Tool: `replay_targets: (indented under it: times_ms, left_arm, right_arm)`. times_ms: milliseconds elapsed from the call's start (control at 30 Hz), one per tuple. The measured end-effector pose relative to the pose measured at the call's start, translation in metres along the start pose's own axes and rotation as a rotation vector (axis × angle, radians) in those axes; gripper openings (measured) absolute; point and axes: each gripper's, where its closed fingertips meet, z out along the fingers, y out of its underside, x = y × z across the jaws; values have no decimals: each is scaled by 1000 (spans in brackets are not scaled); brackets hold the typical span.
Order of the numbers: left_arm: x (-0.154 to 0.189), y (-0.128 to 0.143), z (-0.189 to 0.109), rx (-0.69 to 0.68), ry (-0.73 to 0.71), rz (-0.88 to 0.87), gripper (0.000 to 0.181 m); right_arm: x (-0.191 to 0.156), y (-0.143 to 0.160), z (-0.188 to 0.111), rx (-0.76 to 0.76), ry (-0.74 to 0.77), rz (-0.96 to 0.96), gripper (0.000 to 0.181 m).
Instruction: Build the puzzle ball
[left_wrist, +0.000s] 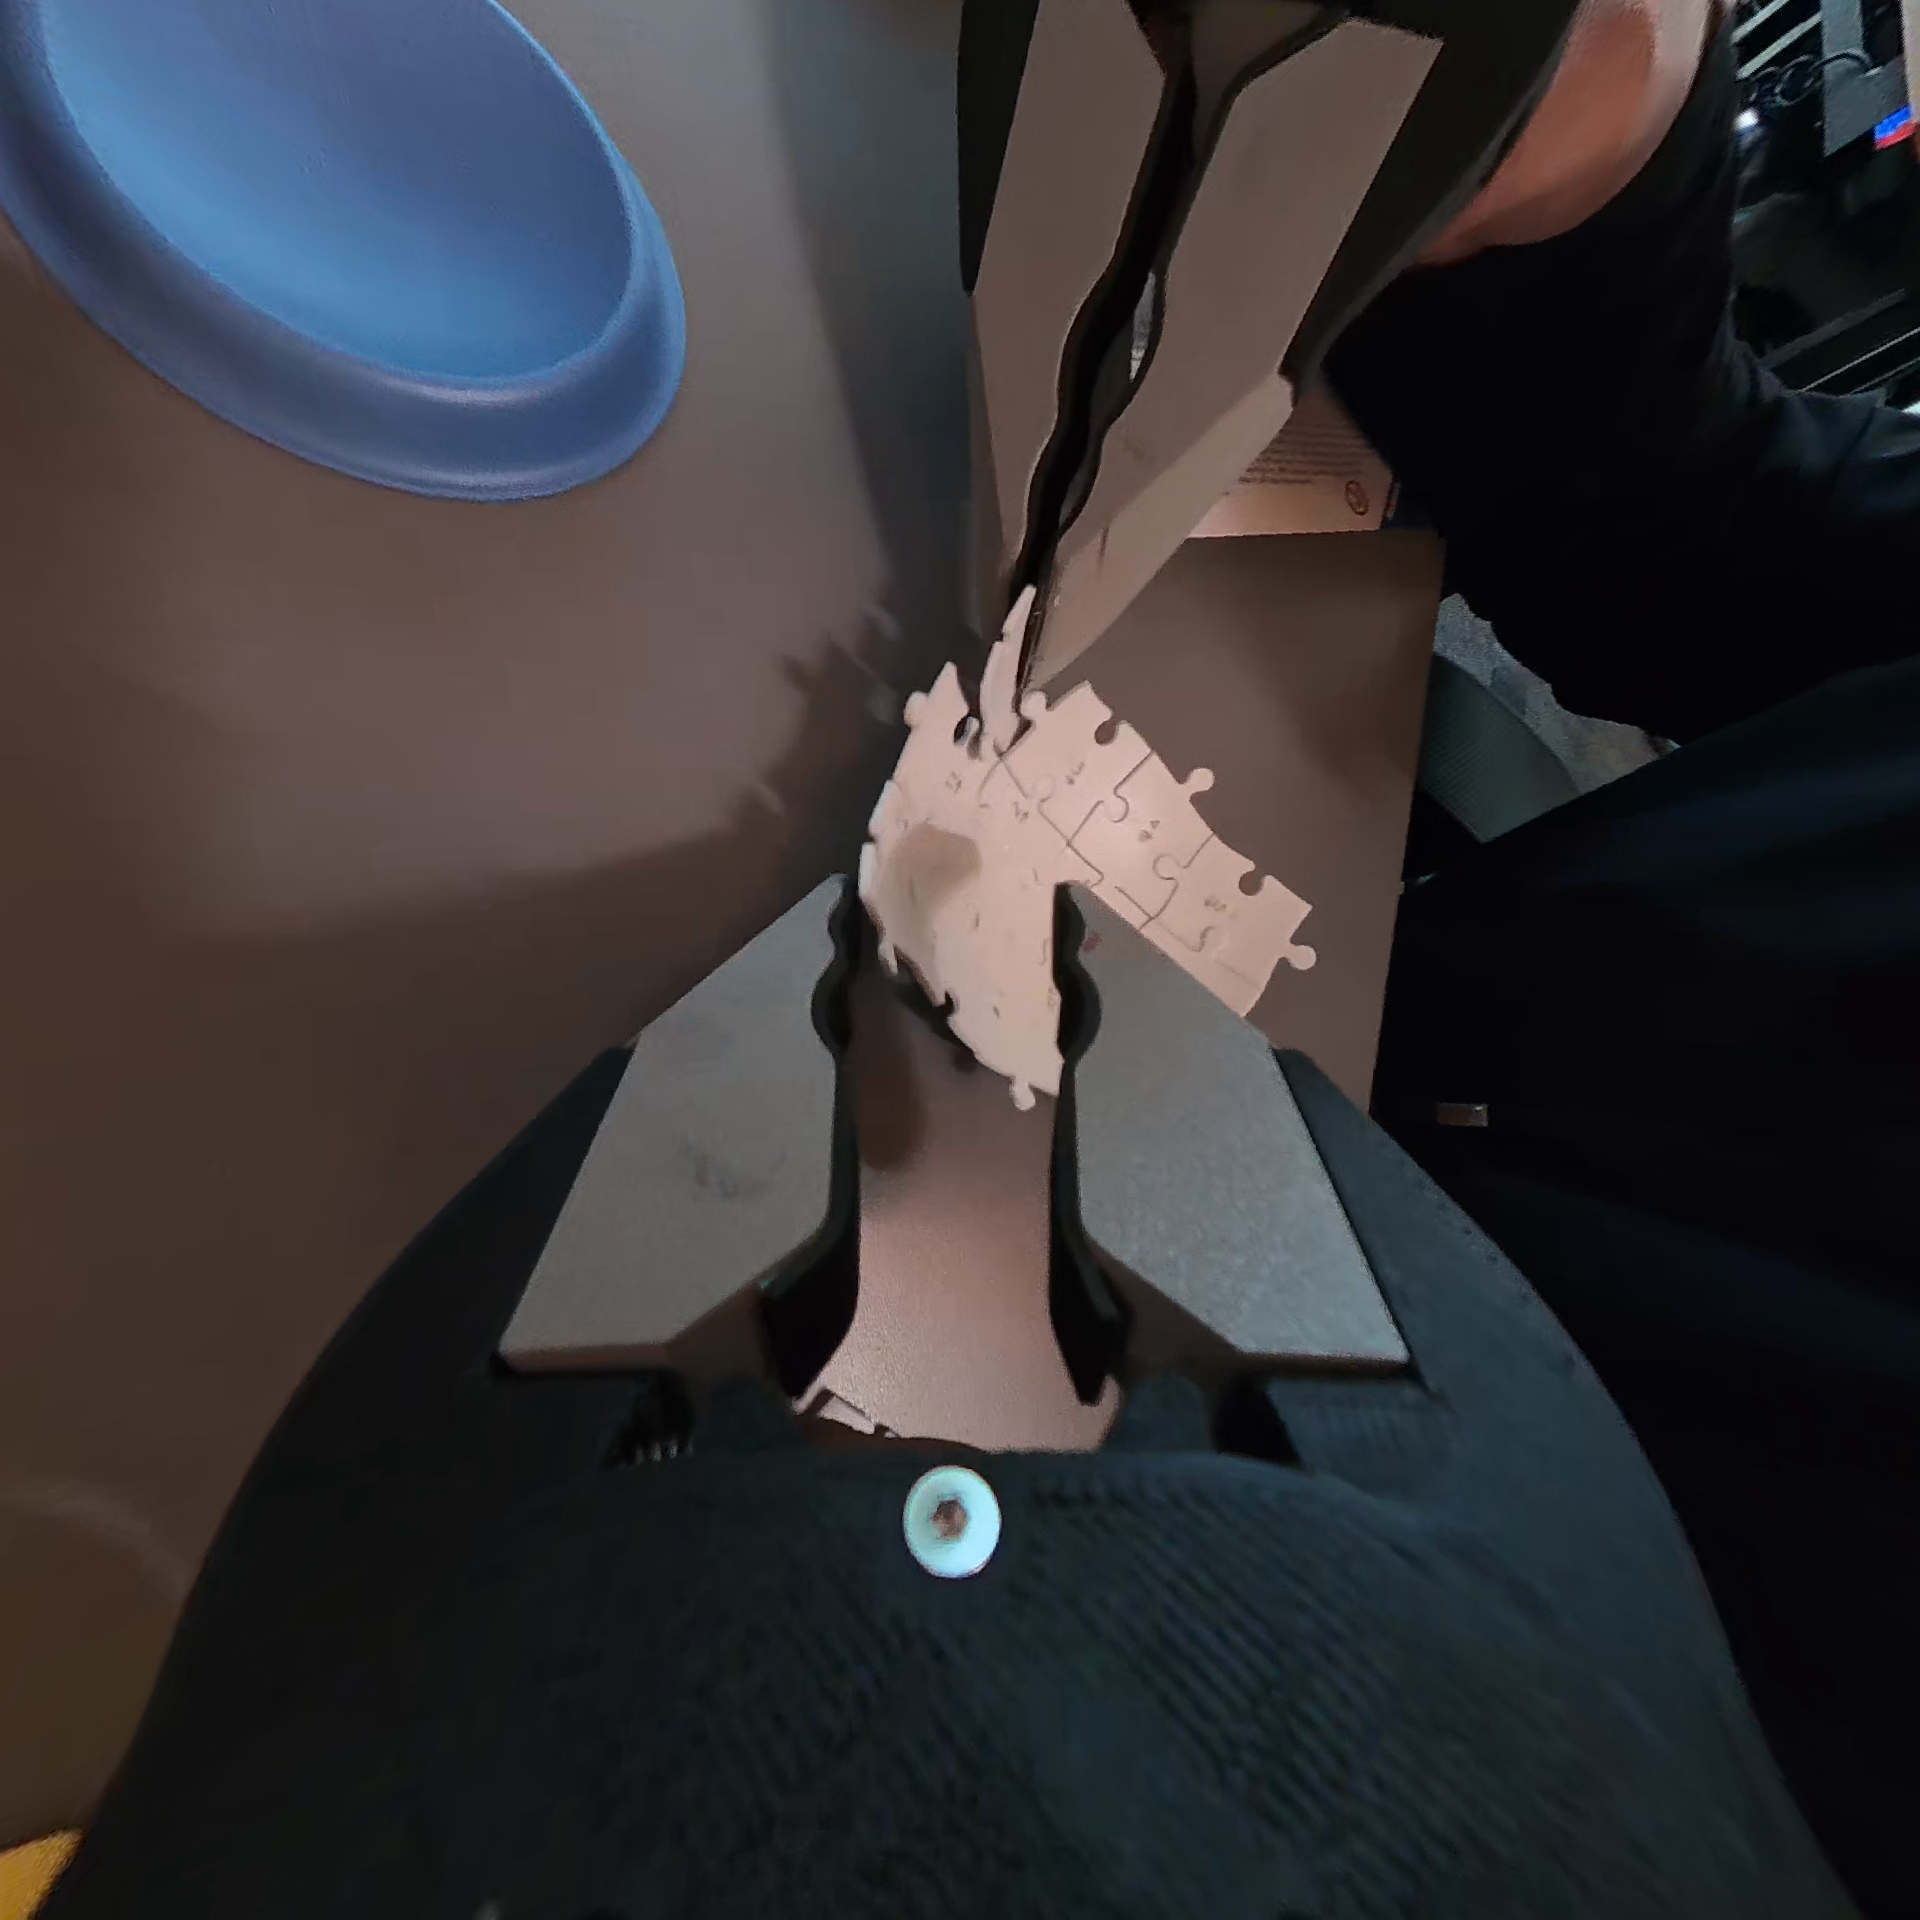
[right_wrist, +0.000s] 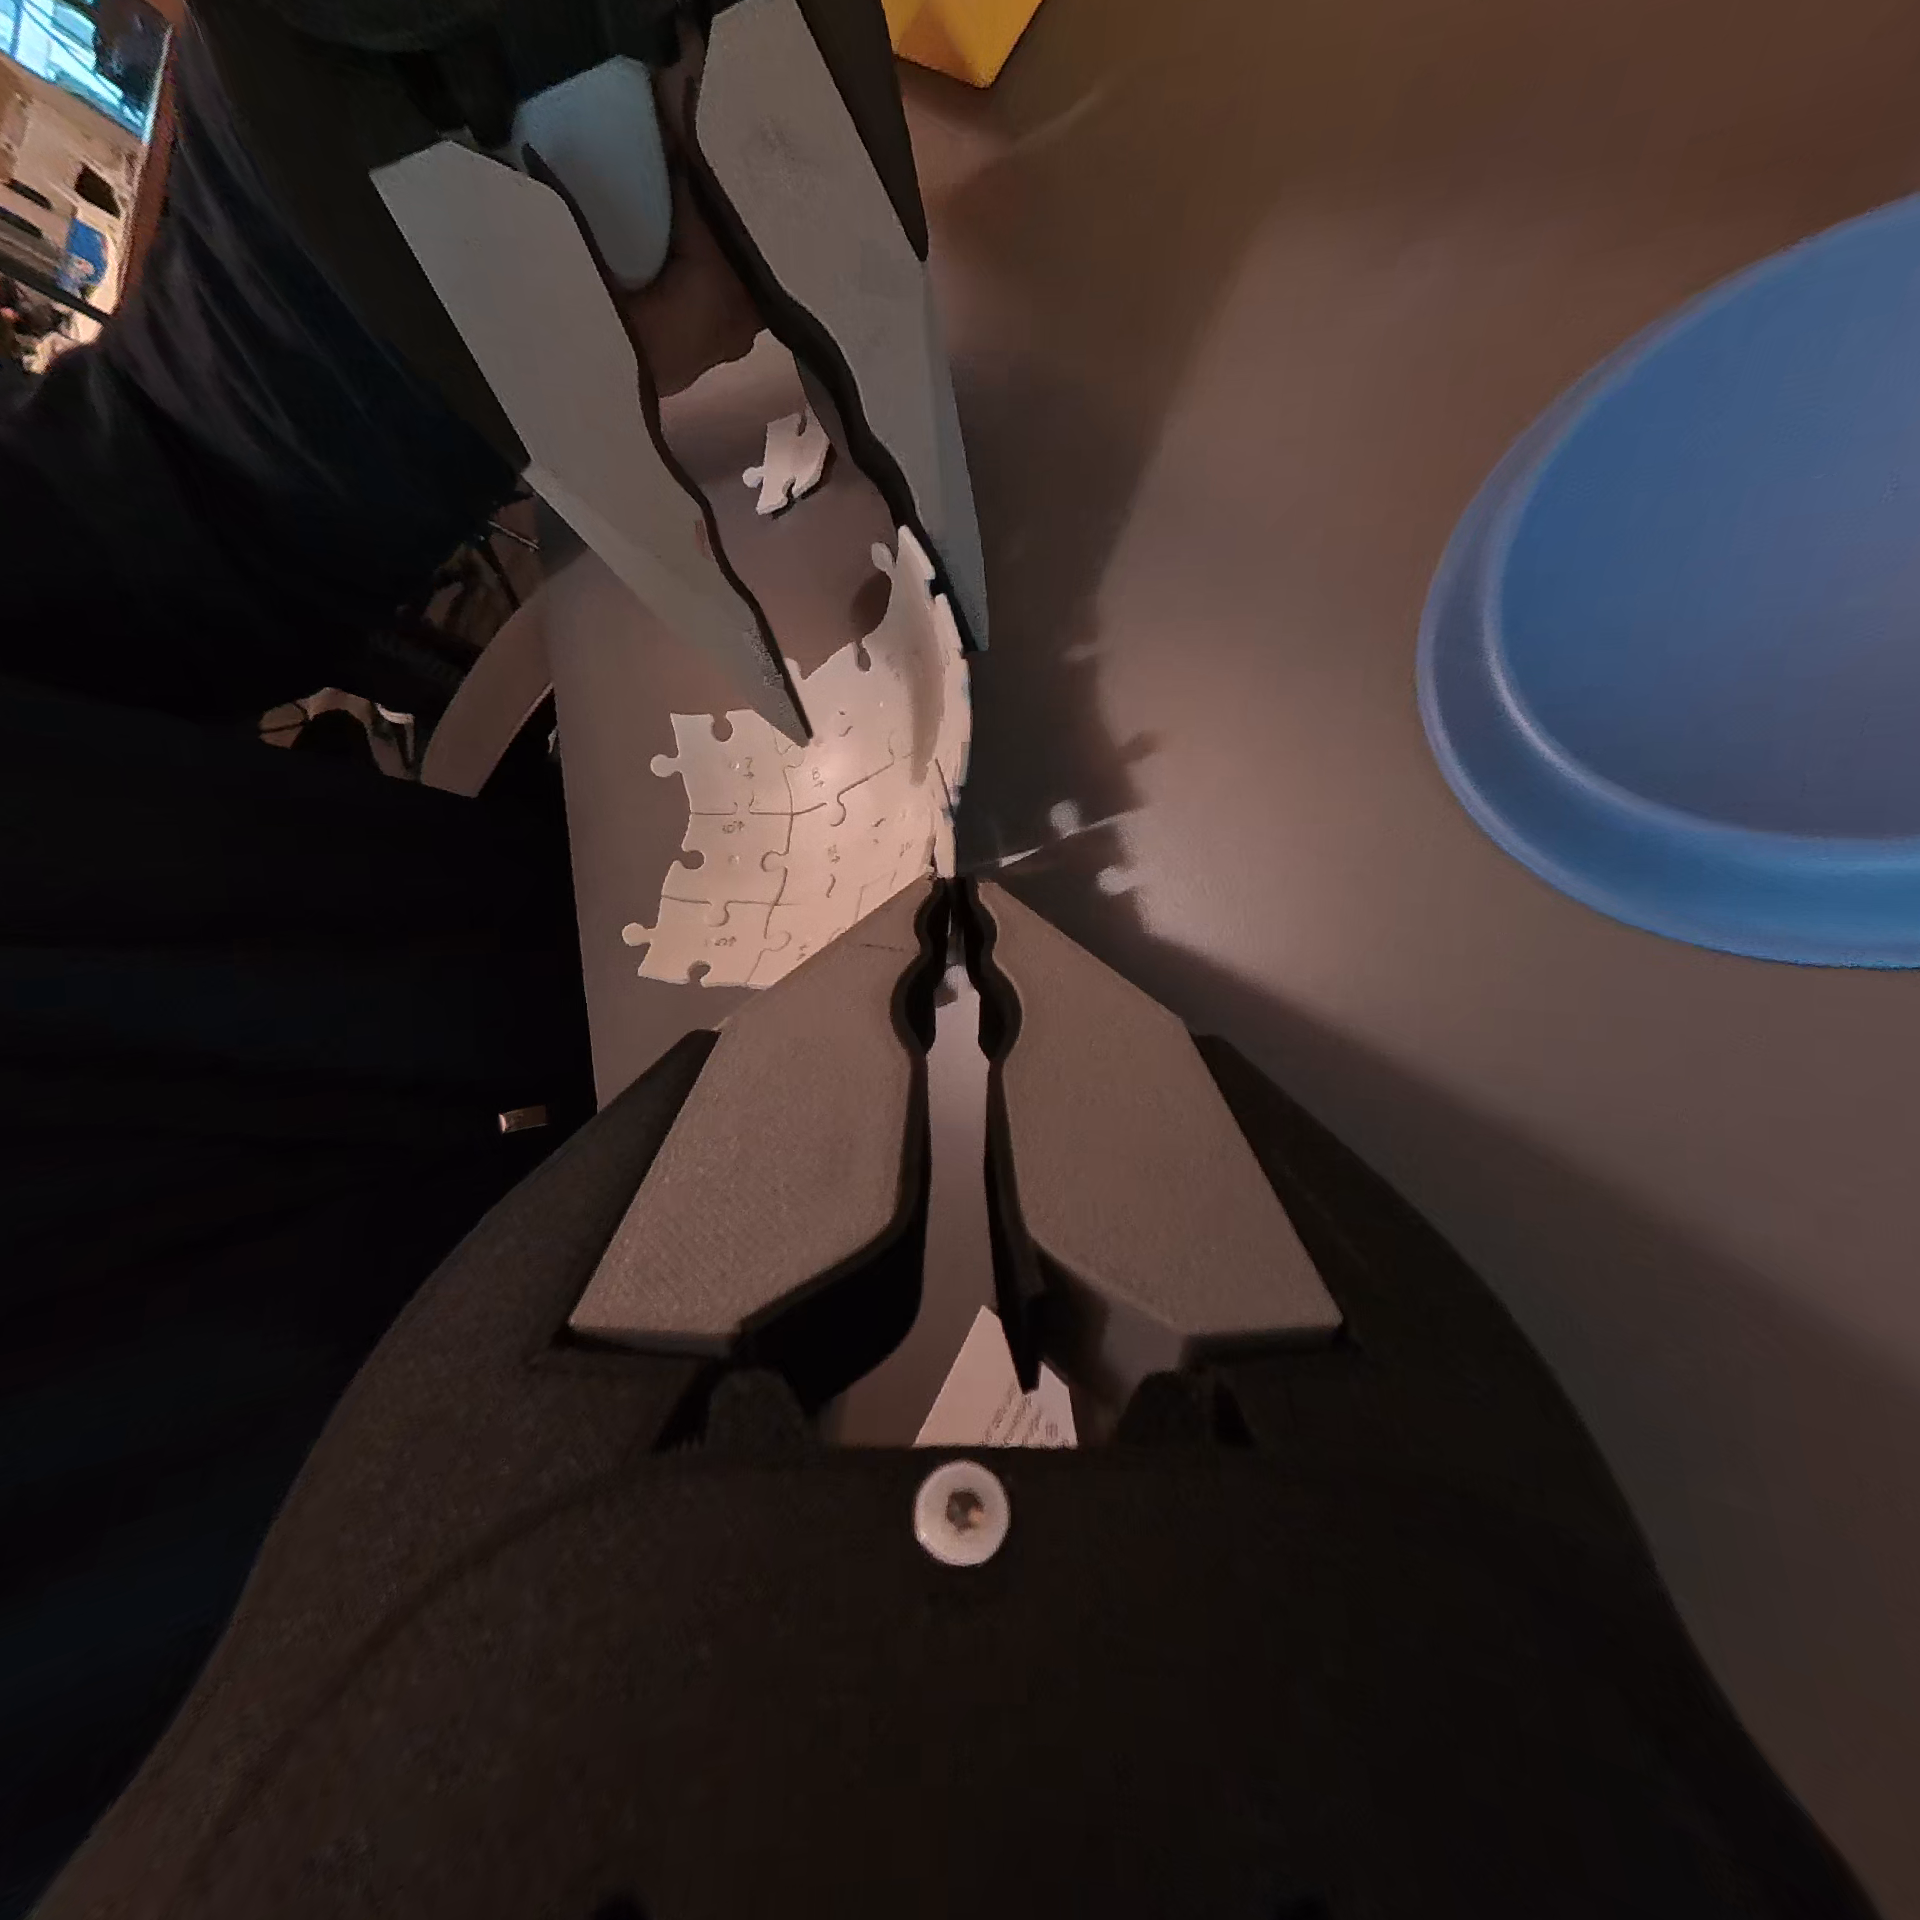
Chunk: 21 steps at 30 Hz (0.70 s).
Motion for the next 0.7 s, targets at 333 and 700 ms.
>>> replay_targets:
  times_ms: [333, 700]
  left_arm:
    - [-7, -13, 4, -173, 28, 75, 42]
    - [7, -12, 15, -152, 66, 102, 3]
  right_arm:
    - [-3, -9, -7, 38, -8, -13, 0]
    - [-6, -7, -9, 36, -9, -22, 0]
